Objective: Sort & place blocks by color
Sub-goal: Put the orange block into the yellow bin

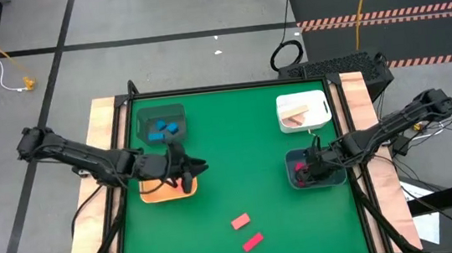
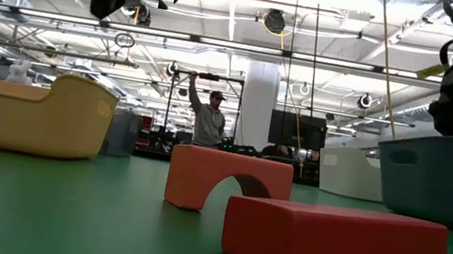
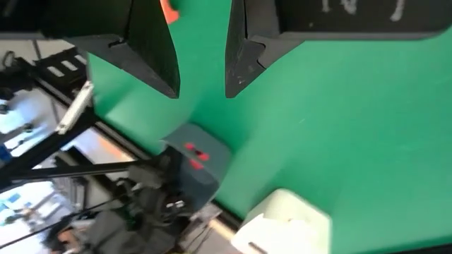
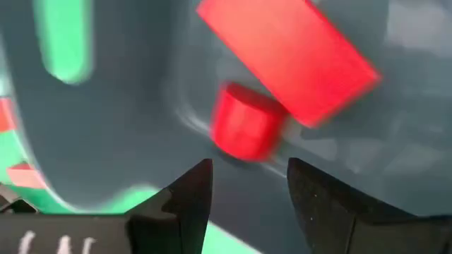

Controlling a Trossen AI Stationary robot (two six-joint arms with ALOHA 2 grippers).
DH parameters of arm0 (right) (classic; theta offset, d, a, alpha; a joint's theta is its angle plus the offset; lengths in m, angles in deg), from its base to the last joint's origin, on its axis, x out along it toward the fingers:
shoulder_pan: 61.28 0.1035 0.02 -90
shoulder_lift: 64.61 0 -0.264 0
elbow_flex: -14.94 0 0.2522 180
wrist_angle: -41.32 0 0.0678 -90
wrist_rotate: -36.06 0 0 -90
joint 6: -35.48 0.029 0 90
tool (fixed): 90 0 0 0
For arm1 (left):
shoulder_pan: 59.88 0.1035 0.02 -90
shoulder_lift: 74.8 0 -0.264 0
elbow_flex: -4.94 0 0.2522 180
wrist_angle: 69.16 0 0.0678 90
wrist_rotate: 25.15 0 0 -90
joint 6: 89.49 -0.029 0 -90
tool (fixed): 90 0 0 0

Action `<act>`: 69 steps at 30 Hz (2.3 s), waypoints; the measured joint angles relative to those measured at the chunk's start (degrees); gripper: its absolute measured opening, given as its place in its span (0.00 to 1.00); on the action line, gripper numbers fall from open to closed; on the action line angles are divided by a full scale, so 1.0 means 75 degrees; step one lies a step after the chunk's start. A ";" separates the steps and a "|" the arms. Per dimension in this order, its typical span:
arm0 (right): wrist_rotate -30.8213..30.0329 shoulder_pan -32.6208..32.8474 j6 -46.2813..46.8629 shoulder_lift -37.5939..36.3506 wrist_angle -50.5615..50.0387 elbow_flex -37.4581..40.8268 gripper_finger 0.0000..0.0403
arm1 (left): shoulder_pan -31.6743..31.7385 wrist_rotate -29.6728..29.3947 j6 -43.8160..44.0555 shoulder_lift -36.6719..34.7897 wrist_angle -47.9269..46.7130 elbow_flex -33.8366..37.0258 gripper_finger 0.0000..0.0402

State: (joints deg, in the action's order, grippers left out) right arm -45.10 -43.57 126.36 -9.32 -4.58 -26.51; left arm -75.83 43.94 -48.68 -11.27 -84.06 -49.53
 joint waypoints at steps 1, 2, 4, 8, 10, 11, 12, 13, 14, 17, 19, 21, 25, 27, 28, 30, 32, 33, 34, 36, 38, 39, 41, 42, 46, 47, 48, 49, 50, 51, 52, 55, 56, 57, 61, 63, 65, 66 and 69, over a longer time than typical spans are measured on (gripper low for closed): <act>-0.0086 0.0003 -0.0029 0.0000 0.0087 0.0001 0.42 | -0.0028 0.0003 -0.0094 0.0040 0.0176 0.0000 0.29; -0.0203 0.0004 -0.0088 0.0000 0.0184 0.0001 0.41 | -0.0063 0.0005 -0.0179 0.0078 0.0290 0.0000 0.29; -0.0442 0.0000 -0.0273 -0.0002 0.0477 0.0001 0.39 | -0.0160 0.0006 -0.0273 0.0142 0.0446 0.0000 0.29; -0.0806 0.0000 -0.0670 -0.0012 0.1638 0.0001 0.34 | -0.0456 0.0003 -0.0466 0.0329 0.0651 0.0000 0.29; -0.1063 -0.0002 -0.0842 -0.0022 0.2374 0.0001 0.31 | -0.0661 0.0012 -0.0727 0.0469 0.0887 -0.0003 0.29; -0.1219 -0.0003 -0.0931 -0.0043 0.2789 -0.0001 0.30 | -0.0759 0.0014 -0.0862 0.0545 0.0972 -0.0018 0.29; -0.1390 -0.0003 -0.1031 -0.0067 0.3184 -0.0002 0.30 | -0.0861 0.0015 -0.0989 0.0647 0.0999 -0.0066 0.29; -0.1558 -0.0004 -0.1135 -0.0080 0.3612 -0.0002 0.29 | -0.0952 0.0015 -0.1137 0.0792 0.1011 -0.0156 0.29; -0.1728 -0.0015 -0.1255 -0.0092 0.4056 -0.0002 0.28 | -0.1044 0.0015 -0.1269 0.0948 0.0994 -0.0267 0.29; -0.2233 -0.0020 -0.1712 -0.0114 0.5434 -0.0005 0.26 | -0.1296 0.0078 -0.1651 0.1544 0.0929 -0.0678 0.29; -0.2500 -0.0028 -0.2050 -0.0121 0.6339 -0.0008 0.26 | -0.1385 0.0305 -0.1930 0.1916 0.0916 -0.0939 0.29; -0.2630 -0.0033 -0.2409 -0.0122 0.7141 -0.0008 0.25 | -0.1407 0.0594 -0.2218 0.2199 0.0933 -0.1166 0.29; -0.3021 -0.0035 -0.3056 -0.0119 0.8332 -0.0011 0.25 | -0.1399 0.0783 -0.2759 0.2335 0.0926 -0.1262 0.29; -0.3209 -0.0032 -0.3360 -0.0114 0.8865 -0.0011 0.25 | -0.1393 0.0711 -0.2862 0.2347 0.0711 -0.1261 0.29; -0.3240 -0.0032 -0.3485 -0.0116 0.9071 -0.0011 0.25 | -0.1393 0.0696 -0.2848 0.2349 0.0678 -0.1259 0.29; -0.3368 -0.0030 -0.3736 -0.0114 0.9455 -0.0011 0.25 | -0.1393 0.0684 -0.2618 0.2358 0.0572 -0.1259 0.29; -0.3359 -0.0031 -0.3966 -0.0114 0.9658 -0.0065 0.25 | -0.1413 0.0664 -0.2346 0.2494 0.0559 -0.1259 0.29; -0.3295 -0.0030 -0.4078 -0.0111 0.9649 -0.0152 0.25 | -0.1452 0.0662 -0.2186 0.2553 0.0513 -0.1259 0.29; -0.3139 -0.0031 -0.4193 -0.0111 0.9649 -0.0251 0.25 | -0.1511 0.0655 -0.2005 0.2609 0.0521 -0.1254 0.29; -0.2809 -0.0032 -0.4372 -0.0114 0.9577 -0.0444 0.25 | -0.1638 0.0649 -0.1599 0.2868 0.1047 -0.1273 0.29; -0.2428 -0.0065 -0.4534 -0.0111 0.9450 -0.0632 0.25 | -0.1838 0.0661 -0.1365 0.3099 0.1286 -0.1270 0.29; -0.2257 -0.0083 -0.4592 -0.0112 0.9410 -0.0705 0.25 | -0.1928 0.0647 -0.1285 0.3260 0.1438 -0.1264 0.29; -0.1921 -0.0117 -0.4610 -0.0129 0.9397 -0.0787 0.25 | -0.2044 0.0558 -0.0988 0.3653 0.1574 -0.1518 0.29; -0.1696 -0.0117 -0.4612 -0.0134 0.9394 -0.0819 0.25 | -0.2129 0.0548 -0.0929 0.3829 0.1440 -0.1660 0.29; -0.0972 -0.0101 -0.4434 -0.0141 0.9385 -0.0833 0.25 | -0.2299 0.0521 -0.1034 0.4749 0.0664 -0.2653 0.29; -0.0819 -0.0090 -0.4428 -0.0146 0.9377 -0.0833 0.25 | -0.2319 0.0518 -0.1097 0.4988 0.0295 -0.2932 0.29; -0.0684 -0.0068 -0.4422 -0.0149 0.9361 -0.0833 0.25 | -0.2321 0.0517 -0.1171 0.5258 0.0036 -0.3260 0.29; -0.0541 -0.0052 -0.4413 -0.0149 0.9333 -0.0833 0.25 | -0.2308 0.0518 -0.1220 0.5519 -0.0222 -0.3593 0.29; -0.0418 -0.0041 -0.4412 -0.0149 0.9330 -0.0833 0.25 | -0.2285 0.0496 -0.1246 0.5736 -0.0573 -0.3878 0.29; -0.0313 -0.0047 -0.4410 -0.0149 0.9328 -0.0833 0.25 | -0.2269 0.0425 -0.1250 0.5938 -0.0991 -0.4170 0.29; -0.0156 -0.0047 -0.4411 -0.0149 0.9301 -0.0833 0.25 | -0.2228 0.0376 -0.1191 0.6161 -0.1272 -0.4442 0.29; 0.0124 -0.0047 -0.4408 -0.0150 0.9203 -0.0830 0.25 | -0.2084 0.0379 -0.0658 0.6693 -0.1840 -0.4963 0.31; 0.0257 -0.0052 -0.4408 -0.0152 0.9161 -0.0830 0.25 | -0.2029 0.0381 -0.0464 0.6824 -0.1842 -0.5090 0.32; 0.0373 -0.0051 -0.4405 -0.0149 0.9135 -0.0830 0.25 | -0.1989 0.0380 -0.0319 0.6926 -0.1788 -0.5174 0.34; 0.0738 -0.0047 -0.4235 -0.0152 0.9041 -0.0830 0.25 | -0.1838 0.0373 -0.0035 0.7009 -0.1782 -0.5298 0.41; 0.0860 -0.0047 -0.4218 -0.0152 0.8966 -0.0830 0.25 | -0.1766 0.0376 0.0140 0.6994 -0.1799 -0.5298 0.46; 0.0866 -0.0047 -0.4226 -0.0152 0.8845 -0.0830 0.25 | -0.1705 0.0376 0.0187 0.6988 -0.1807 -0.5298 0.50; 0.0871 -0.0047 -0.4230 -0.0152 0.8795 -0.0830 0.25 | -0.1684 0.0375 0.0177 0.6982 -0.1818 -0.5298 0.52; 0.0871 -0.0047 -0.4236 -0.0149 0.8674 -0.0827 0.25 | -0.1681 0.0379 -0.0011 0.6979 -0.1935 -0.5298 0.58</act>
State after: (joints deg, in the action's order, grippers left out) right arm -38.56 -43.92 94.60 -10.44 60.48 -32.71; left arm -88.44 46.78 -48.76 41.08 -98.57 -89.27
